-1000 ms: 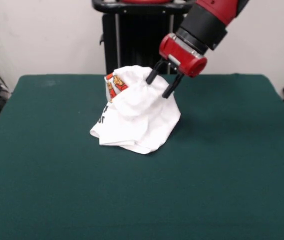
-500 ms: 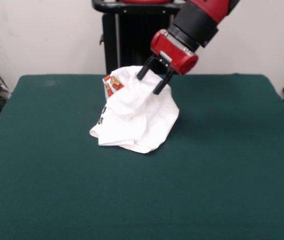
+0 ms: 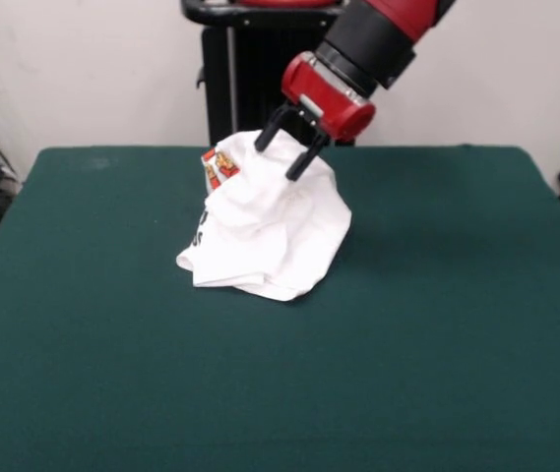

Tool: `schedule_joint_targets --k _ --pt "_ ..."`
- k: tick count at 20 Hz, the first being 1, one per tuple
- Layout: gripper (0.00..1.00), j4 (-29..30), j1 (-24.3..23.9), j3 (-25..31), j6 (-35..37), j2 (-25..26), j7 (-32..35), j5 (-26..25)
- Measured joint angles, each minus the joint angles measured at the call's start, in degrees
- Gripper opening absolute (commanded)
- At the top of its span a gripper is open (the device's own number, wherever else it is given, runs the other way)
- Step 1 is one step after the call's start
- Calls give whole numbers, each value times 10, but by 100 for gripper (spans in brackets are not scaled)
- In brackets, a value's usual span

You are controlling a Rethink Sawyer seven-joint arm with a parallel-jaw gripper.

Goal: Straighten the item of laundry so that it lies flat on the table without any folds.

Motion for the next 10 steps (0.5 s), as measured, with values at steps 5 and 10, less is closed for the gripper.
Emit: schedule_joint_targets --k 5,10 --pt "100 0 -34 22 -11 -23 0 -26" --pt "100 0 -59 40 -29 -31 0 -35"
